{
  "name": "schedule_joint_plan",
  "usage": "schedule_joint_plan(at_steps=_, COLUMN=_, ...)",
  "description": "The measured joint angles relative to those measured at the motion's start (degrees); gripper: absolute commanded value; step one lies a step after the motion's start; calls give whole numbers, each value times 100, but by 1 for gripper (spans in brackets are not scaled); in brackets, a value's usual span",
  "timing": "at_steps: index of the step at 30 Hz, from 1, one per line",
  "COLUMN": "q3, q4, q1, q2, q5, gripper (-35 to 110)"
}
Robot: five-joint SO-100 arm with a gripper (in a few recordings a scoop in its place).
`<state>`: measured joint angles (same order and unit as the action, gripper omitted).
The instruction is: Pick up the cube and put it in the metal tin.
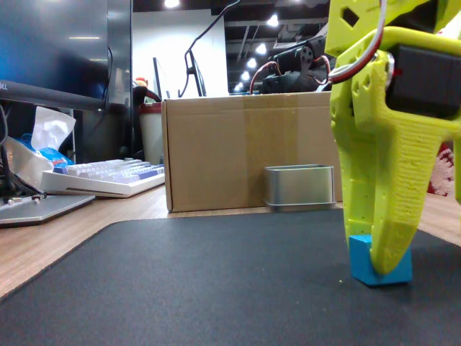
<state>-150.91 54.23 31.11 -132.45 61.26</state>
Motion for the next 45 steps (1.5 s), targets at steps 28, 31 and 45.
schedule_joint_plan(at_steps=28, q3=483, q4=255, q1=-3164, q2=-2180, q5=-1714, gripper=0)
schedule_joint_plan(at_steps=31, q3=650, q4=527, q1=-3516, q2=-2188, q5=-1714, gripper=0)
schedule_joint_plan(at_steps=45, q3=879, q4=527, q1=-6135, q2=-2250, q5=-3867, gripper=0)
